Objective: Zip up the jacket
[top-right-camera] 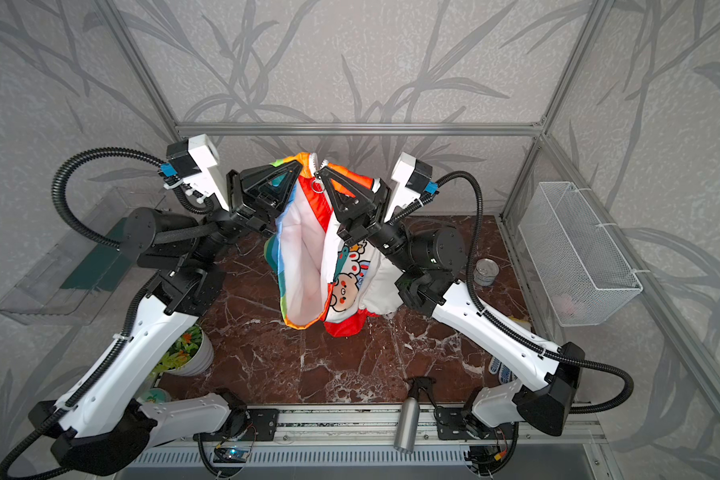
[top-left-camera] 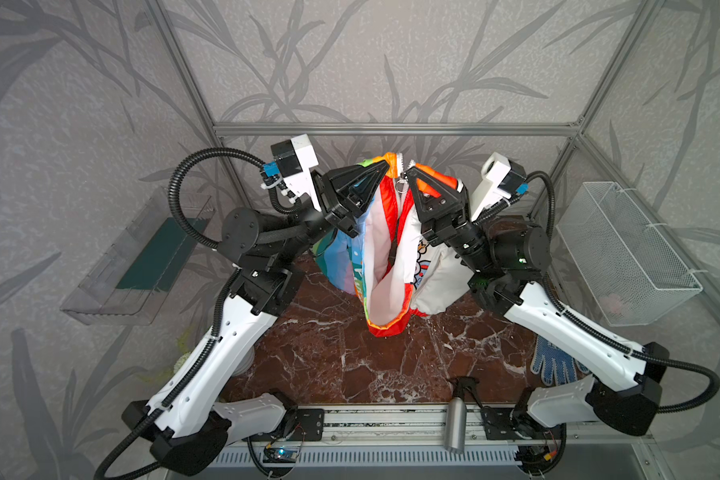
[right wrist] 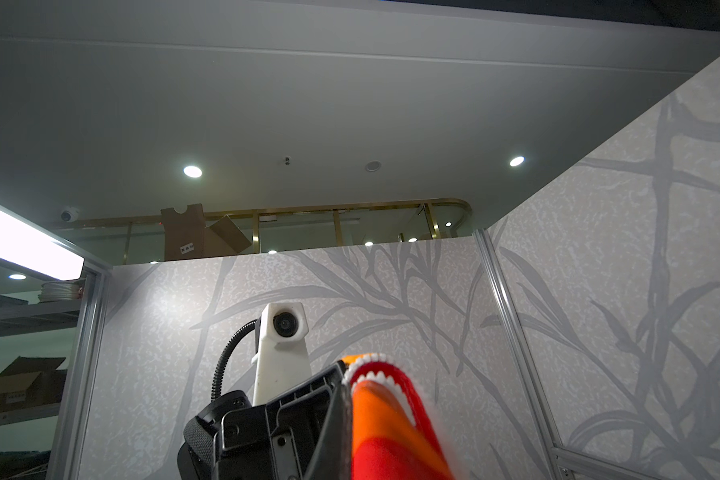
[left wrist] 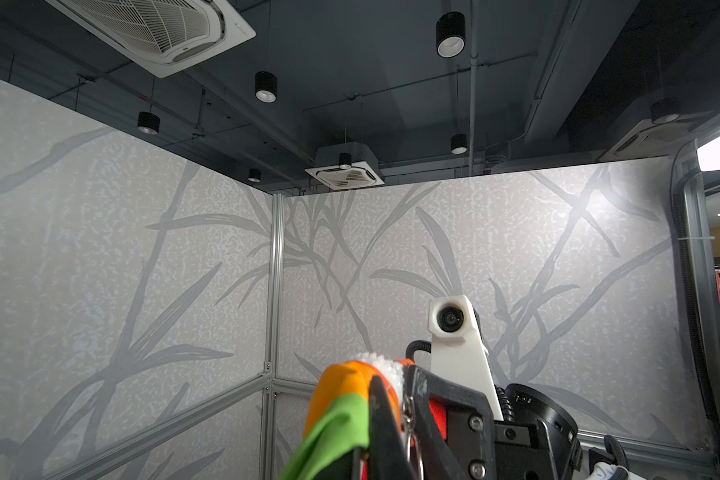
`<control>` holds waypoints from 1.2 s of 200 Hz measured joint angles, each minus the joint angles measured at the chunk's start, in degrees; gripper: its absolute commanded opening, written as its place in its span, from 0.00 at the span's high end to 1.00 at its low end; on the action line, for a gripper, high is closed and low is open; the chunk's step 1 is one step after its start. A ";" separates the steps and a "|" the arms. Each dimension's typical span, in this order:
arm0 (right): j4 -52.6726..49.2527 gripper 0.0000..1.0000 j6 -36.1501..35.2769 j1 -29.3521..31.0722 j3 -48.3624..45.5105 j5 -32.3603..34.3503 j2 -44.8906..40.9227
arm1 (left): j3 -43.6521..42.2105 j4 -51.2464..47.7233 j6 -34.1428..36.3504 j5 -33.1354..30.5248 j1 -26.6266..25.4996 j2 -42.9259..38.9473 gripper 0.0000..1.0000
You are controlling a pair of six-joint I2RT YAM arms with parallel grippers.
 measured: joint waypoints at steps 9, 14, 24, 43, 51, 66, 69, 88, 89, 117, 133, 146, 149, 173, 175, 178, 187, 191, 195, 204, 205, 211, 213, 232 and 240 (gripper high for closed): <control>0.00 1.00 0.02 0.00 0.00 0.00 0.00 | 0.15 -0.37 0.24 0.04 0.00 0.00 1.00; 0.00 1.00 0.04 0.00 0.00 0.00 0.00 | 0.26 -0.57 0.33 0.13 0.00 0.00 1.00; -0.02 1.00 0.17 0.00 0.00 -0.02 0.00 | 0.55 -1.03 0.50 0.20 0.00 0.00 1.00; -0.24 1.00 0.28 0.00 0.00 -0.02 0.00 | 0.63 -1.53 0.94 0.46 0.00 -0.02 1.00; -0.37 1.00 0.28 0.00 0.00 -0.02 0.00 | 0.63 -1.86 1.22 0.55 0.00 -0.02 1.00; -0.85 1.00 0.20 0.00 0.00 0.02 -0.13 | 0.85 -2.91 1.75 0.59 0.00 -0.02 1.00; -1.05 1.00 0.20 0.00 0.00 0.02 -0.17 | 0.98 -3.15 1.86 0.59 0.00 -0.02 1.00; -2.36 1.00 -0.09 0.00 0.00 0.00 -0.70 | 1.68 -4.28 2.60 0.81 0.00 -0.02 1.00; -2.45 1.00 -0.07 0.00 0.00 0.00 -0.74 | 1.70 -4.28 2.64 0.81 0.00 -0.02 1.00; -3.65 1.00 -0.15 0.04 0.04 -0.02 -1.05 | 2.32 -5.40 3.41 1.07 0.00 -0.04 1.00; -4.20 1.00 -0.46 0.04 0.04 0.00 -1.05 | 2.36 -5.92 3.78 1.05 0.00 -0.07 1.00; -4.44 1.00 -0.66 0.04 0.04 0.00 -1.05 | 2.36 -6.34 3.85 1.05 0.00 -0.07 1.00; -4.46 1.00 -0.68 0.04 0.04 0.00 -1.05 | 2.36 -6.38 3.87 1.05 0.02 -0.07 1.00; -4.50 1.00 -0.70 0.04 0.13 -0.02 -1.05 | 2.36 -6.60 4.09 1.03 0.02 -0.07 1.00; -4.50 1.00 -0.70 0.04 0.13 -0.02 -1.05 | 2.36 -6.64 4.13 1.05 0.02 -0.09 1.00; -4.50 1.00 -0.70 0.04 0.13 -0.02 -1.07 | 2.36 -6.67 4.22 1.05 0.02 -0.09 1.00; -4.50 1.00 -0.68 0.04 0.13 -0.02 -1.07 | 2.36 -6.82 4.33 1.03 0.02 -0.13 1.00; -4.50 1.00 -0.68 0.04 0.13 -0.02 -1.07 | 2.36 -6.84 4.39 1.03 0.02 -0.13 1.00; -4.50 1.00 -0.68 0.04 0.13 -0.02 -1.07 | 2.36 -6.93 4.48 1.01 0.02 -0.17 1.00; -4.50 1.00 -0.68 0.04 0.13 -0.02 -1.07 | 2.36 -7.19 4.70 1.01 0.02 -0.26 1.00; -4.50 1.00 -0.68 0.04 0.13 -0.02 -1.07 | 2.36 -7.21 4.72 1.01 0.02 -0.26 1.00; -4.50 1.00 -0.68 0.04 0.13 -0.04 -1.07 | 2.36 -7.34 4.83 1.03 0.00 -0.31 1.00; -4.50 1.00 -0.68 0.04 0.13 -0.04 -1.07 | 2.36 -7.39 4.85 1.03 0.02 -0.35 1.00; -4.50 1.00 -0.68 0.04 0.13 -0.04 -1.07 | 2.36 -7.96 5.09 1.01 0.02 -0.46 1.00; -4.50 1.00 -0.68 0.04 0.13 -0.04 -1.07 | 2.36 -8.24 5.29 0.98 0.02 -0.52 1.00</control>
